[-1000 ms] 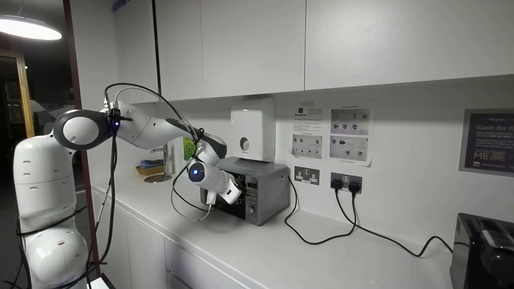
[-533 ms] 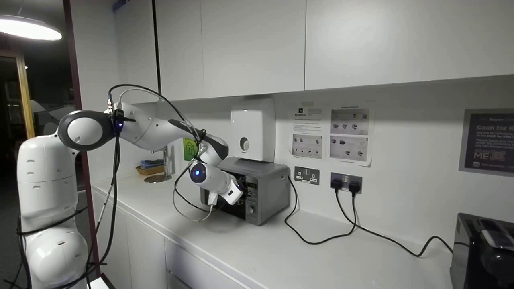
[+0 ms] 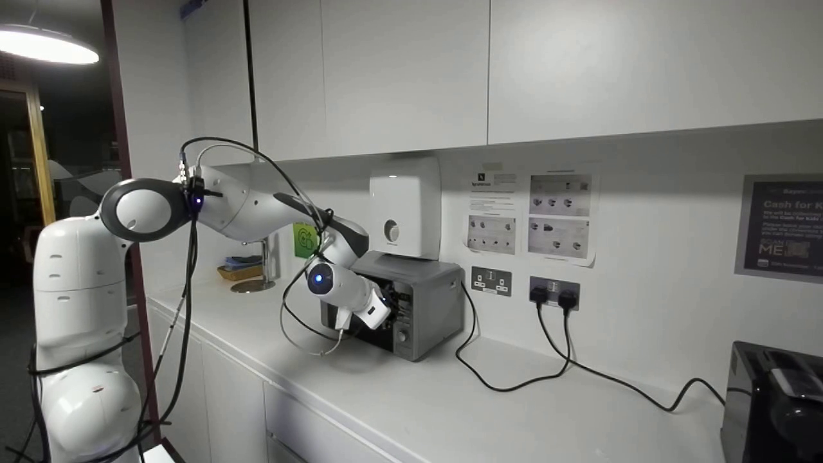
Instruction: Press a button on the microwave
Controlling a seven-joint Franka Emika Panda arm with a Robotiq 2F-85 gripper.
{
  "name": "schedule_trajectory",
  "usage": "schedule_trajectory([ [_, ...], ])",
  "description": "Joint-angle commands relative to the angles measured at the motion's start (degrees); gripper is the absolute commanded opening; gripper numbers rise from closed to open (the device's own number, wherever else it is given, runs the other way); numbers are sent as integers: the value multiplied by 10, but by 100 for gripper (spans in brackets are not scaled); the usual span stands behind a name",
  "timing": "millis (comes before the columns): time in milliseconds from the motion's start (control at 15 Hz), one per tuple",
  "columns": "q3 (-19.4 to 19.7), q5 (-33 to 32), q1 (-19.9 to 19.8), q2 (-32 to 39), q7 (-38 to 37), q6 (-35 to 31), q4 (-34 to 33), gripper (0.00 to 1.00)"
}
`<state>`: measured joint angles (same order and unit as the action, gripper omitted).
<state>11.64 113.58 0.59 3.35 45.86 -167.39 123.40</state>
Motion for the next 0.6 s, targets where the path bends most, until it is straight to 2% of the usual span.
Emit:
schedule_trajectory([
  [0,3,27,-1,8,35,-5,-16,0],
  [533,3,42,-1,13,35,-5,-30,0],
])
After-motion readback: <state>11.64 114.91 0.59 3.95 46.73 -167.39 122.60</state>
